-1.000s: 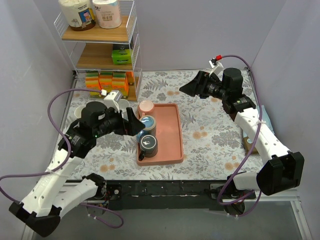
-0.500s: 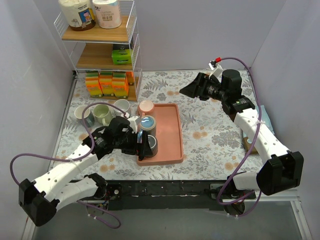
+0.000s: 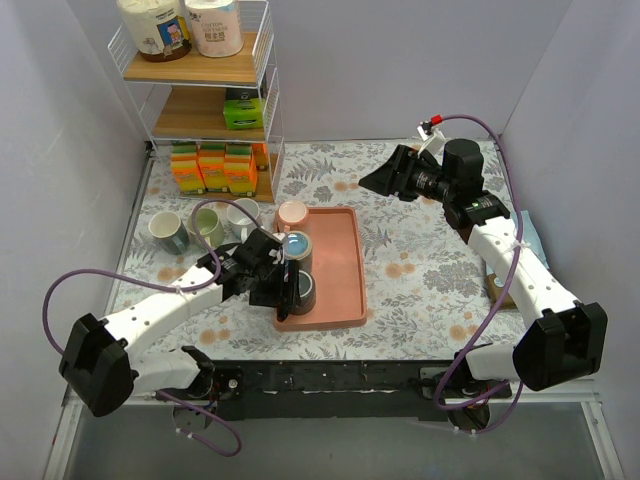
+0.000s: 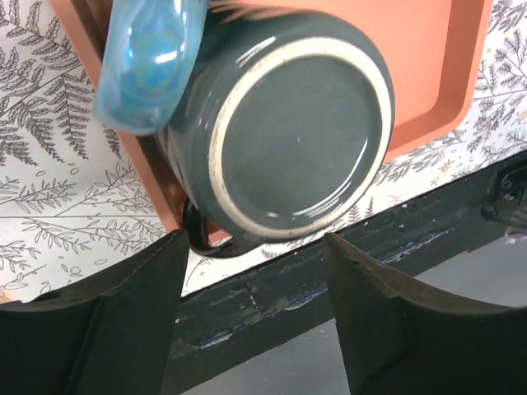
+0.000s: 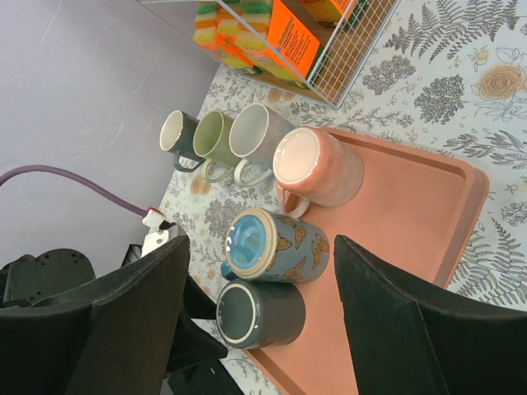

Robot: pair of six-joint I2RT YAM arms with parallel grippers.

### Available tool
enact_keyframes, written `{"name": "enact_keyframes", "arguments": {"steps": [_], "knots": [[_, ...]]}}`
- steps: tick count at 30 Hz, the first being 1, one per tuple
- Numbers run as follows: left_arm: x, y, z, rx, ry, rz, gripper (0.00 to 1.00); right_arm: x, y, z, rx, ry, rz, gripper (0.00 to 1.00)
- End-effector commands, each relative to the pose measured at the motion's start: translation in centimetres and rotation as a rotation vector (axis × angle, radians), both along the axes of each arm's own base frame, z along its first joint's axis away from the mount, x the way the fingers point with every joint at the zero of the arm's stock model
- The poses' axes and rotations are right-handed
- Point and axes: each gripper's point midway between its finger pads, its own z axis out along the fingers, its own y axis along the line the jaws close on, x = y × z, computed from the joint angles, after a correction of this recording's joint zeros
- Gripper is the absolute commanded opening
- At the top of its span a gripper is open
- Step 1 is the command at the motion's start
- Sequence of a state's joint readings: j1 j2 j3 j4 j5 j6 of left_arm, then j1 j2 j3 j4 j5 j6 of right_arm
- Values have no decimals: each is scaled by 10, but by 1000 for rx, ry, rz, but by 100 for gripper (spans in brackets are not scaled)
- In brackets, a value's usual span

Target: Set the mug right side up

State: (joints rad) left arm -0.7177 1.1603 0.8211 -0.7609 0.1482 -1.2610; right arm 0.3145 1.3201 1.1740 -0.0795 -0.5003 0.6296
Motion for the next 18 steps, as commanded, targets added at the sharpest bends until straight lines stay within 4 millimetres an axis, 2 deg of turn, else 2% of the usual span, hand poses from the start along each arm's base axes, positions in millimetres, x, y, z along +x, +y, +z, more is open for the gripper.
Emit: {"name": "enact_keyframes", "arguments": {"steps": [1,5,9,10,11,13,17,18], "knots": [[12,-12,5,-12,-23,20,60,-1,0,16,17,-59,10,78],[14,-17,0,-10,-29,14,55,-2,0,18,14,-68,11,78],[17,-21,-4,-4,-49,9,44,-4,-1,17,8,-63,14,78],[16,-24,-5,-3,-53,1,41,-4,-1,17,6,-66,15,78],[15,-25,-6,1,-57,-2,30,-4,-1,15,2,-60,15,78],[15,-27,-10,13,-70,0,23,-5,-2,16,-2,-65,15,77],[15,-24,-21,70,-82,29,19,-8,-4,14,-13,-65,14,78],[14,-23,-24,84,-79,39,24,-8,-4,15,-13,-69,12,78]]}}
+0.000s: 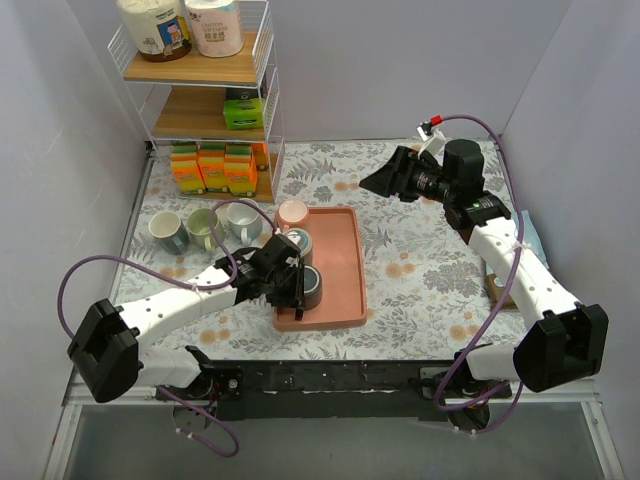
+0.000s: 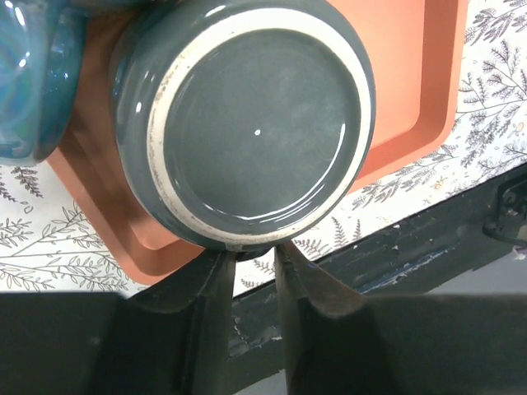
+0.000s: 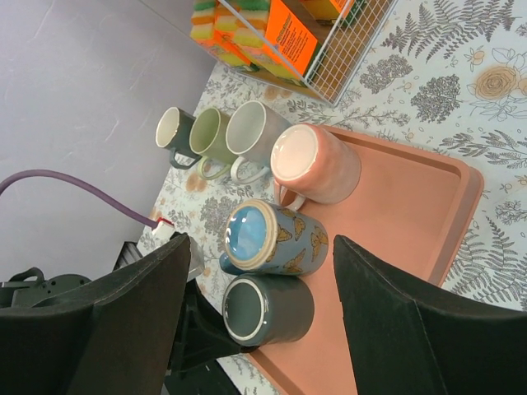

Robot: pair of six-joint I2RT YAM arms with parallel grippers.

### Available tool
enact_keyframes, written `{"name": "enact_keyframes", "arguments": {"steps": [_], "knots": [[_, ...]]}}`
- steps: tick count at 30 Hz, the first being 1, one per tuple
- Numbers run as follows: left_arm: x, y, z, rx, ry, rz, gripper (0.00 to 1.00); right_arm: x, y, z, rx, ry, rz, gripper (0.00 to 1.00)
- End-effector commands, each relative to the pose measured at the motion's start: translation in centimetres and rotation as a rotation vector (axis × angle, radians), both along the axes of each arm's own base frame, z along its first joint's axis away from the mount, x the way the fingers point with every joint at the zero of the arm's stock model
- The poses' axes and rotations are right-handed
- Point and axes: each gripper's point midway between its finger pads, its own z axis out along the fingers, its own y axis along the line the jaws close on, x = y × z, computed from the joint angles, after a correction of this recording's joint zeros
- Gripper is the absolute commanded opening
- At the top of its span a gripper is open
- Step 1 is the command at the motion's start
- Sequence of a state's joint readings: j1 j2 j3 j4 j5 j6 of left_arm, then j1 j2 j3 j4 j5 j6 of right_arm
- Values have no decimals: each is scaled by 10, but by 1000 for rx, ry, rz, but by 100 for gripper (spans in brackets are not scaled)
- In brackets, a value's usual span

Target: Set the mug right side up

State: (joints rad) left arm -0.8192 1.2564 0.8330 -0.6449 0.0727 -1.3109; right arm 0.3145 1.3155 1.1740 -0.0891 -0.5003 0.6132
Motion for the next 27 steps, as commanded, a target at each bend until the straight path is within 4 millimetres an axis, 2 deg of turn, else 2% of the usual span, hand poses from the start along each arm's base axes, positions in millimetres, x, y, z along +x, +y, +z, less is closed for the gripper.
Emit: {"name": "enact_keyframes", "arguments": {"steps": [1,4,6,9,14,18,27], "knots": [[7,9,-14,93,-51,72,32,-7,-4,16,-3,-63,8,78],[6,9,-18,128,-83,114,45,-8,-4,15,-7,-62,9,77],[2,8,-23,151,-98,131,48,-9,-4,13,-9,-59,12,78],[4,9,-26,186,-138,153,46,-9,-4,13,-11,-59,18,77],[16,1,-14,182,-199,195,45,-11,-4,11,-16,-54,24,77],[22,3,-11,210,-230,215,45,-12,-5,13,-19,-67,26,77],[31,-5,18,154,-306,216,40,-13,-8,12,-24,-72,19,77]]}}
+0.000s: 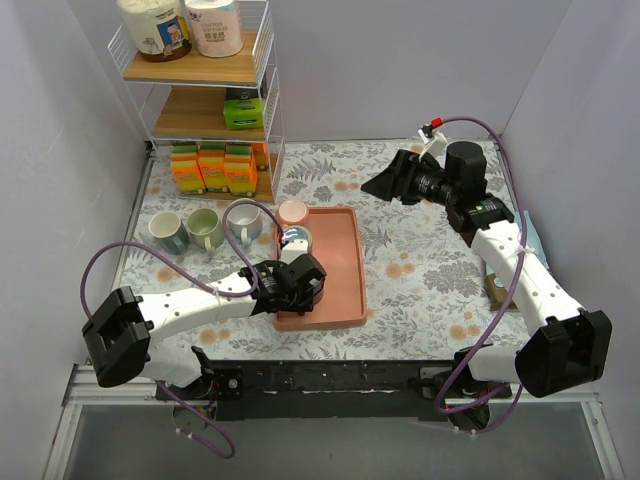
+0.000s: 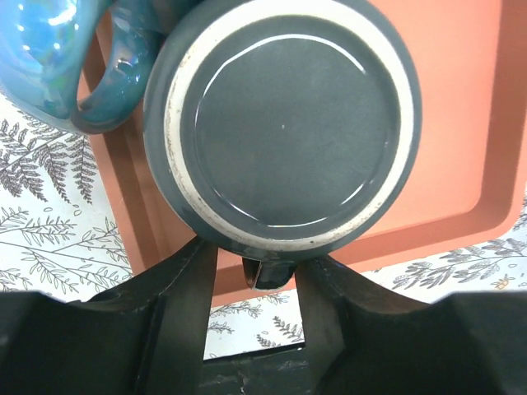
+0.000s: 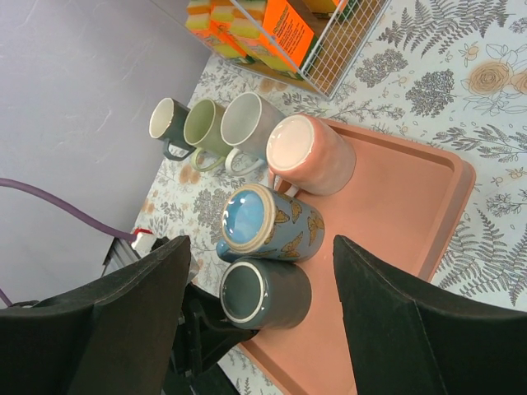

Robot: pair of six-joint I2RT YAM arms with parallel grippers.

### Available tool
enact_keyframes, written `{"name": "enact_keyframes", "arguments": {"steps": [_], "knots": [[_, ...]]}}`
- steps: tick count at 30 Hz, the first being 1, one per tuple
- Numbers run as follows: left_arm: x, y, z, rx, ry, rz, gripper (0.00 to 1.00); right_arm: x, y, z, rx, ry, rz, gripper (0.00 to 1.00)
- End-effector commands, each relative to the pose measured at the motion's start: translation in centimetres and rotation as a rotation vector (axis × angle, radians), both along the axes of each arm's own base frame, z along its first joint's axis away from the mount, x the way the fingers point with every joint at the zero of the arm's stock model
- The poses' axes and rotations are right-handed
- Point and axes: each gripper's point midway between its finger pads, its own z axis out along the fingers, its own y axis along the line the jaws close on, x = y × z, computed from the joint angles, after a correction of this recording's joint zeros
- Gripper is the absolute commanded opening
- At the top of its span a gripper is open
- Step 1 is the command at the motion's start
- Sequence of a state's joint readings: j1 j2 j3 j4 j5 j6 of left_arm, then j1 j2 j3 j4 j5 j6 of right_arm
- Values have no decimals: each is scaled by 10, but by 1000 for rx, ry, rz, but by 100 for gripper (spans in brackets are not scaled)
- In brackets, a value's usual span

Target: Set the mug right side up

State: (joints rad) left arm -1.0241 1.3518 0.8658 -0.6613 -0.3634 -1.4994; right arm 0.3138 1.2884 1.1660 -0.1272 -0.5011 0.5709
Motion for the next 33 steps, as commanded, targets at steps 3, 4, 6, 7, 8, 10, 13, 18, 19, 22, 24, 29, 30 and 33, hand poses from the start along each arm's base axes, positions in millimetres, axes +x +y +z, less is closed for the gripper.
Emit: {"name": "enact_keyframes", "arguments": {"steps": [3,4,6,7,8,10,13,18,19,22,24,29,30,33], "knots": [[16,-7,31,-62,-113,17,38,-6,-4,13,7,-56,8,77],[15,-7,28,-57,-108,10,38,-5,-5,12,6,-55,7,77],[13,-10,25,-58,-100,7,37,-5,-5,13,6,-55,5,77],[12,-9,22,-54,-96,6,35,-5,-5,12,5,-52,5,77],[12,-9,21,-52,-94,4,34,-5,-6,12,6,-54,4,77],[10,-10,17,-47,-91,1,31,-5,-6,12,2,-53,3,77],[9,-10,14,-37,-88,-2,20,-5,-8,11,0,-52,1,77],[9,-11,13,-32,-92,-7,0,-5,-9,12,-5,-55,-4,77],[10,-12,17,-37,-99,-12,0,-5,-9,12,-5,-55,-4,77],[12,-19,30,-59,-114,-47,0,-4,-9,13,-2,-58,-3,77],[16,-29,51,-95,-144,-81,0,-4,-9,16,2,-61,-3,77],[17,-50,90,-207,-189,-143,0,-5,-10,23,15,-71,-7,77],[17,-51,96,-226,-202,-151,0,-6,-10,23,18,-69,-6,77],[19,-57,117,-287,-238,-164,0,-7,-12,25,38,-64,-7,77]]}}
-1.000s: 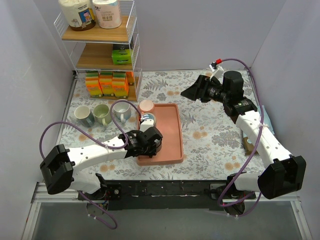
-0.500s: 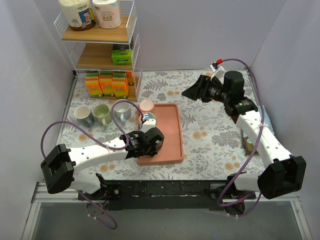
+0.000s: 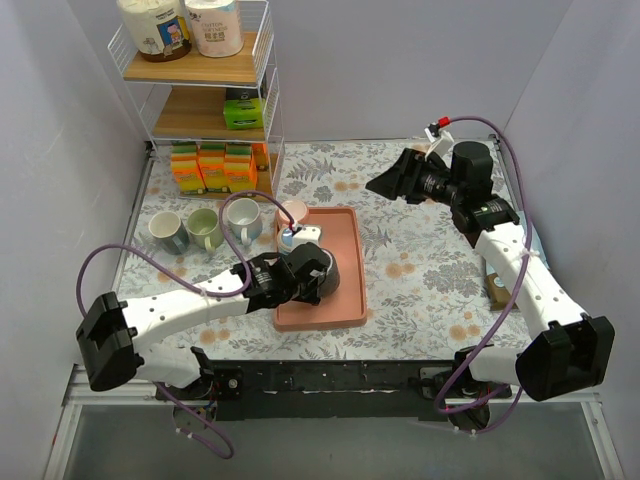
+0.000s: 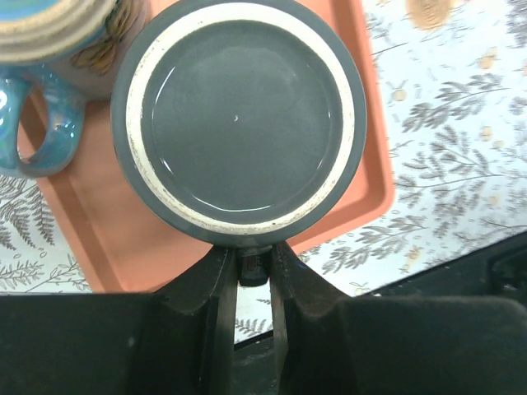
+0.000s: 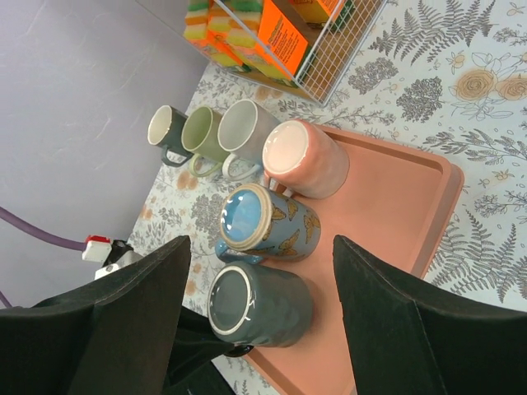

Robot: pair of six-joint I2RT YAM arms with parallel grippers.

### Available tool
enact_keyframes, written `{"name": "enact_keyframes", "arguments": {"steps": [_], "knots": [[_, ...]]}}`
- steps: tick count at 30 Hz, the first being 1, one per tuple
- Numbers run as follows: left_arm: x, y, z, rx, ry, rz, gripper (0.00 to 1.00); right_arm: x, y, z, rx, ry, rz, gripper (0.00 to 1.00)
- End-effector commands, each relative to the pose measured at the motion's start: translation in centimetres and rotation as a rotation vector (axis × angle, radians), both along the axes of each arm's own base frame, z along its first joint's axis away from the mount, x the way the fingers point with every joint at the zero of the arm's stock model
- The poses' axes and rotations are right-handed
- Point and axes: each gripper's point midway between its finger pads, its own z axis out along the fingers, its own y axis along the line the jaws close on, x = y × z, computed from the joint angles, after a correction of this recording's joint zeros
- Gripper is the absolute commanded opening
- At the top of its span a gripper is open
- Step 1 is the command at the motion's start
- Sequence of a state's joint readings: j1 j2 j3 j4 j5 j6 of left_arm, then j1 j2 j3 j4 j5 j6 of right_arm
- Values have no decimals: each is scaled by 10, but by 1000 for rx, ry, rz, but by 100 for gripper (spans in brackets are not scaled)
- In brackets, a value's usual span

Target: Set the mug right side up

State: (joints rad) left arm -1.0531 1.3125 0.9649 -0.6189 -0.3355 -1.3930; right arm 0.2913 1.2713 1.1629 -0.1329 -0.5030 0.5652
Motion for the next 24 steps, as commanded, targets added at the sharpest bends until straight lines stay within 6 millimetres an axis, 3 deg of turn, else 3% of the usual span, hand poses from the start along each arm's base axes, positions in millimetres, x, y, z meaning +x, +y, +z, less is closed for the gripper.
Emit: {"name": "enact_keyframes", "arguments": {"steps": [1,7,10,11,13,14,15,17,18,21,23,24], "knots": [[12,-23,74,-198,-144,-42,0,-8,-6,24,47,-52,9,77],[27,-34,107,-261,-218,-41,0,-8,-22,44,132,-53,-11,78],[43,-42,131,-313,-261,-51,0,-11,-25,56,174,-62,-8,78],[58,-40,138,-325,-279,-33,0,-13,-25,54,189,-38,-6,78],[73,-45,162,-387,-298,-40,0,-17,-23,64,221,-73,22,78],[92,-41,171,-408,-324,-11,0,-19,-22,61,242,-50,26,78],[101,-42,191,-443,-360,-12,0,-20,-21,66,258,-71,40,78],[123,-46,206,-484,-391,-8,0,-25,-20,71,302,-68,60,78],[131,-48,230,-523,-428,-8,0,-31,-16,75,325,-99,102,77],[150,-57,251,-557,-474,-4,0,-47,-9,86,389,-159,211,75],[154,-61,278,-612,-525,-28,0,-54,-5,89,451,-126,269,75],[157,-63,284,-623,-536,-31,0,-61,-4,101,471,-207,317,75]]}}
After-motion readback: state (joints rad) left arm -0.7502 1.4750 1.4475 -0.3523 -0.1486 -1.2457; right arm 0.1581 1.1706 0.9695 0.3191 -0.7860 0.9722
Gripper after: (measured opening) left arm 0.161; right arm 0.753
